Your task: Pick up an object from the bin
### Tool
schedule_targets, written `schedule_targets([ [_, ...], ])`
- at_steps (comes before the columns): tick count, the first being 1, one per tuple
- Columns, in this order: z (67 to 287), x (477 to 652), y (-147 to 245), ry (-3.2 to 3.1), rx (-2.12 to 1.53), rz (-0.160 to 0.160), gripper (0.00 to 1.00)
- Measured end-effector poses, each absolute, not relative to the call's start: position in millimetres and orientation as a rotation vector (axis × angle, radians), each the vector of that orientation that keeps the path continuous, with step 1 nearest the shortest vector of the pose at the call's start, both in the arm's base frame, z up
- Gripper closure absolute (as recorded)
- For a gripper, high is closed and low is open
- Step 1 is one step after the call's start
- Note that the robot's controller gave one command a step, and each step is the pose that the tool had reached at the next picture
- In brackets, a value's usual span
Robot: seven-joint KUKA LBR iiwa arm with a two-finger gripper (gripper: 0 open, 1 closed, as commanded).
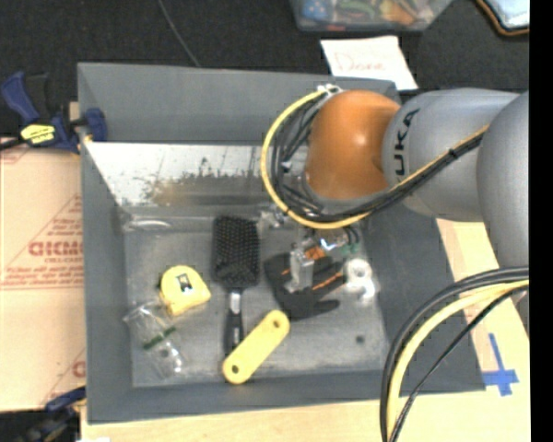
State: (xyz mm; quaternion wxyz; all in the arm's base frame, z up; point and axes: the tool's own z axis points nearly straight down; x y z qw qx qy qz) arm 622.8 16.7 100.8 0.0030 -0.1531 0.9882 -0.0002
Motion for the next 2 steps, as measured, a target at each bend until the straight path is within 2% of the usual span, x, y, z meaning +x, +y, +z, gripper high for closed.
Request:
schedule_targets([
  [1, 144.7, 631.5, -18.1, 3.077, -0.551, -0.002, 0.0],
  [2, 102.1, 612.6, -20.3, 3.072, -0.63, 0.0, 0.0],
])
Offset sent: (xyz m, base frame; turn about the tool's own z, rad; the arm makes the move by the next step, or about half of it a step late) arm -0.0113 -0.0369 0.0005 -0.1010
